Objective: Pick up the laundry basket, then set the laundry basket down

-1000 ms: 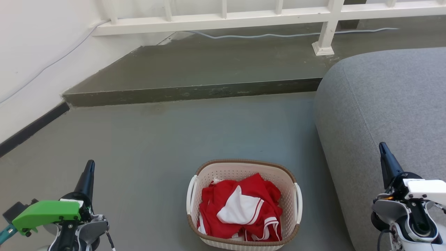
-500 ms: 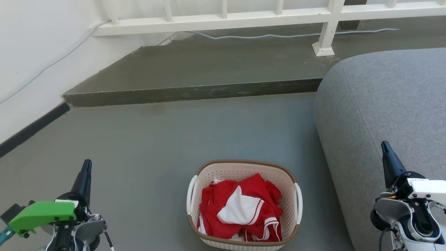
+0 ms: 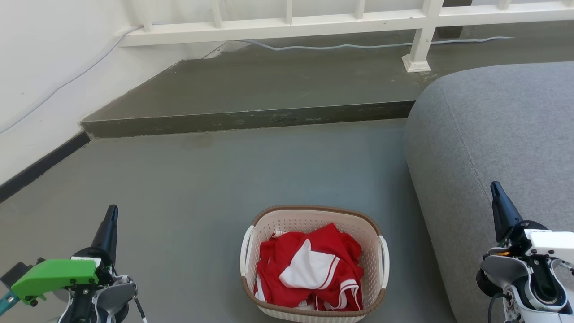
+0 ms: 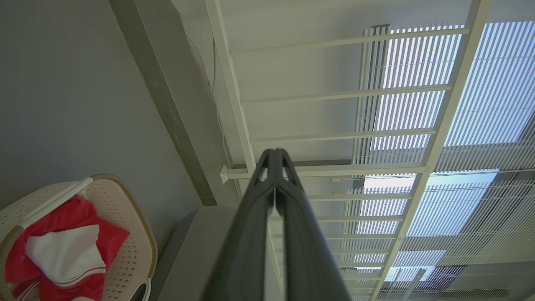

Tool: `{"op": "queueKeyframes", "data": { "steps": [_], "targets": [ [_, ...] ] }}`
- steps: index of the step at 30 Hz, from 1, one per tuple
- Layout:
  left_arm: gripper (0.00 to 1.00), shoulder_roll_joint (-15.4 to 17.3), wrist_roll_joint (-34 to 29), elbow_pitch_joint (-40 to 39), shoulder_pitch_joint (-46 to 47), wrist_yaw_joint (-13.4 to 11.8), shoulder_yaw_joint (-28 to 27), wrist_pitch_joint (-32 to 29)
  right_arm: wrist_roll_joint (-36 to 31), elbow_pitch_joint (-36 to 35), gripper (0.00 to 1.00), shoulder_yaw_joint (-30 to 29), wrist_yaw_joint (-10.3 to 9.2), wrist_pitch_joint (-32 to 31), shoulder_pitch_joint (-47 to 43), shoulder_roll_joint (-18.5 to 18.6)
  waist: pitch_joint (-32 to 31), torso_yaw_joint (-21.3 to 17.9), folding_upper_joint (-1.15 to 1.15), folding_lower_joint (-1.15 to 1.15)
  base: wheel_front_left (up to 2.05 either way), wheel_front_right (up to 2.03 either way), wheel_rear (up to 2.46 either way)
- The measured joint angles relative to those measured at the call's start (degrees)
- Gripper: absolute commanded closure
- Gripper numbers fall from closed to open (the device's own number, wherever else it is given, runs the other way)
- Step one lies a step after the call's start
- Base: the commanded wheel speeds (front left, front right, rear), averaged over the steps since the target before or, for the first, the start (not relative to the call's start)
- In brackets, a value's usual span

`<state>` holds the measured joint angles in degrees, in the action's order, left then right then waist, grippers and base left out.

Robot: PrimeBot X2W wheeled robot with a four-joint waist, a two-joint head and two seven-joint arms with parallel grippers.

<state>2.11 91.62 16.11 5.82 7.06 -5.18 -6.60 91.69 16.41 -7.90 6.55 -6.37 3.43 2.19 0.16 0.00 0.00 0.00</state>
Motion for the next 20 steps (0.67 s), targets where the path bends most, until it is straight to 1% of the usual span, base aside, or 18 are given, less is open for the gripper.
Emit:
{"op": "queueKeyframes", "data": {
  "steps": [20],
  "targets": [
    [1.00,0.0,0.0,-0.1,0.0,0.0,0.0,0.0,0.0,0.0,1.00,0.0,0.00,0.0,0.0,0.0,0.0,0.0,0.00,0.00,0.00,0.00,0.00]
  ]
}}
